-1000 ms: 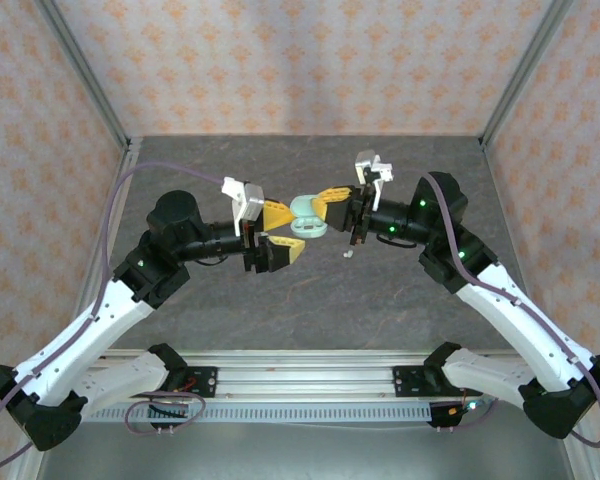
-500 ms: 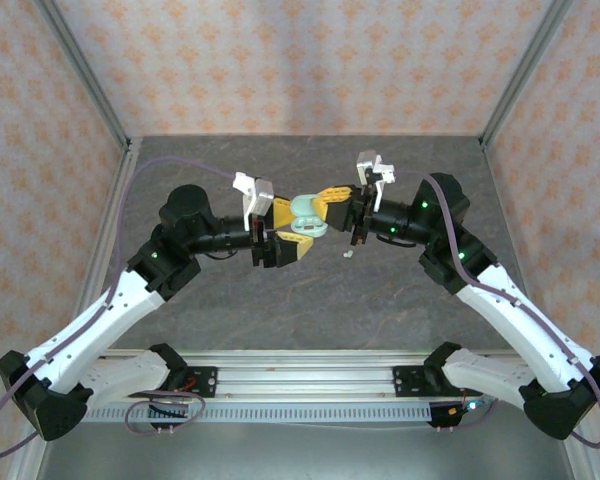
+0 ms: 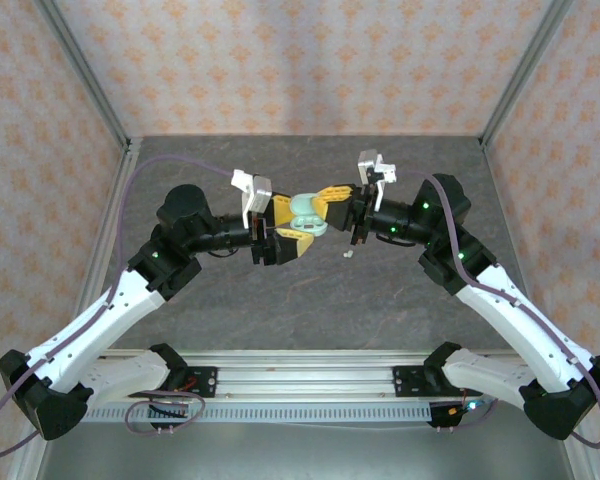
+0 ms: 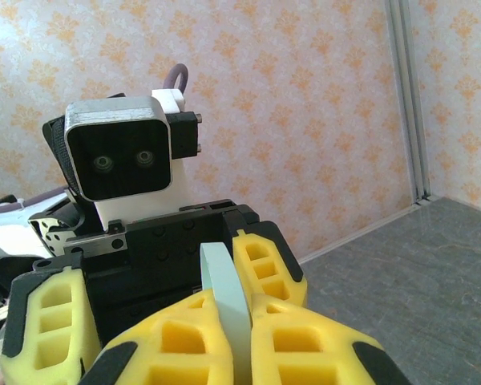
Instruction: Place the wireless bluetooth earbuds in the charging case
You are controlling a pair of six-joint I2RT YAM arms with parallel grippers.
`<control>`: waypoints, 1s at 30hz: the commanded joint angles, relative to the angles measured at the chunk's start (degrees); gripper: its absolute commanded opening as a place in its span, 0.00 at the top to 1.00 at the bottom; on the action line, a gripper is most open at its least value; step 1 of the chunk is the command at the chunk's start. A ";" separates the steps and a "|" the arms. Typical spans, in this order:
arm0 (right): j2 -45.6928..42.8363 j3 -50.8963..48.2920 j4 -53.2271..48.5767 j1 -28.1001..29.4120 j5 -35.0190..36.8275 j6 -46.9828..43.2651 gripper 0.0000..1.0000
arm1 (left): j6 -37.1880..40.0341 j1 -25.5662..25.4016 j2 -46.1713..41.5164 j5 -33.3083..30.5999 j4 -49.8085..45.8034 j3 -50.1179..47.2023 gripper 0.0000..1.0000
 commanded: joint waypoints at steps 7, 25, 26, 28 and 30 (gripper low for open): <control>-1.02 -1.23 3.69 0.54 -1.70 0.64 0.90 | -1.54 -0.41 -0.69 1.04 3.72 0.26 0.30; -0.68 -0.78 4.02 0.50 -0.33 1.08 0.80 | 4.42 -0.63 -0.66 -0.66 -3.35 1.08 0.67; -0.74 -0.70 3.91 0.50 -0.12 1.06 0.76 | 5.15 -0.62 -1.05 -1.28 -3.88 0.90 0.69; -0.91 -0.70 3.61 0.49 0.13 1.05 0.70 | 6.55 -0.65 -1.62 -2.65 -5.02 0.59 0.73; -1.02 -0.66 3.15 0.49 0.36 1.17 0.63 | 7.36 -0.61 -2.13 -3.83 -5.84 0.06 0.76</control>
